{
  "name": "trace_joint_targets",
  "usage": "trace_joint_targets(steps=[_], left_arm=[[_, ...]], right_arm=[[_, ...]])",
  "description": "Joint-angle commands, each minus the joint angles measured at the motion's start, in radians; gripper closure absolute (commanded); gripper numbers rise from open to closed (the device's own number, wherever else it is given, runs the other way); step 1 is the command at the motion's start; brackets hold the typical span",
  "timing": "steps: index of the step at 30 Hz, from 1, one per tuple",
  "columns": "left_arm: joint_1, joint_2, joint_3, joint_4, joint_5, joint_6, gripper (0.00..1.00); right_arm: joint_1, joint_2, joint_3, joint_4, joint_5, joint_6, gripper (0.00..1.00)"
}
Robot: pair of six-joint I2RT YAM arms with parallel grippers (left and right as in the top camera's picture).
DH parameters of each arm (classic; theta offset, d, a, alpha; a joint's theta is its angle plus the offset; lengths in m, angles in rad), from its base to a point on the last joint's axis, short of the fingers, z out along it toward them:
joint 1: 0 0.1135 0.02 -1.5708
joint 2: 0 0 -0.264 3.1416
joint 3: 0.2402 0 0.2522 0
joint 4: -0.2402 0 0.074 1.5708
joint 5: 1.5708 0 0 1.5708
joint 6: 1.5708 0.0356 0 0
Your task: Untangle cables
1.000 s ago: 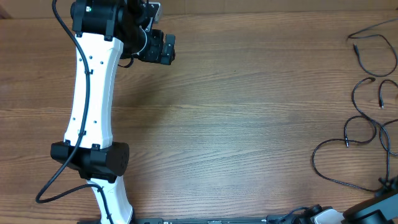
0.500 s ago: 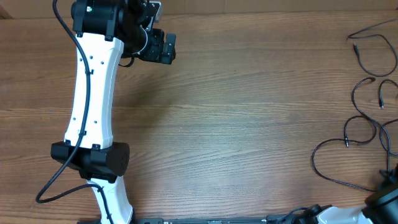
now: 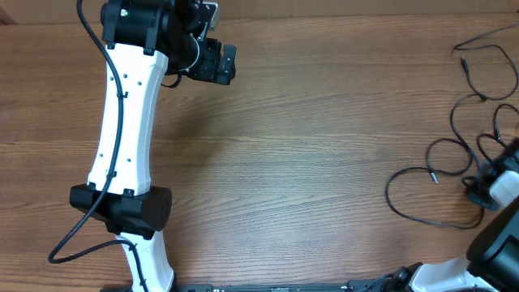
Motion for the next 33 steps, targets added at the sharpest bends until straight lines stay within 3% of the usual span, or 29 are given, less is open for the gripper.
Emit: trace_joint_targets(steps=[1, 15, 27, 30, 33], left_arm=[[-0.011, -0.010, 0.000, 0.003, 0.002, 0.019, 0.03], [-0.012, -0.010, 0.000, 0.022, 0.003, 0.023, 0.03], [-0.014, -0.010, 0.000, 0.018, 0.002, 0.023, 0.03], [-0.014, -0.010, 0.000, 0.004, 0.002, 0.023, 0.03], [-0.013, -0.010, -0.001, 0.001, 0.001, 0.025, 0.03]], right_arm=[[0.054, 0.045, -0.033, -0.011, -0.055, 0.038, 0.96], [0.079, 0.045, -0.016, 0.077, -0.159, 0.034, 0.96], [0.184, 0.045, -0.012, 0.127, -0.148, 0.033, 0.96], [0.185, 0.016, 0.034, 0.057, -0.253, -0.040, 0.96], [0.190, -0.050, 0.120, -0.122, -0.235, -0.113, 0.96]])
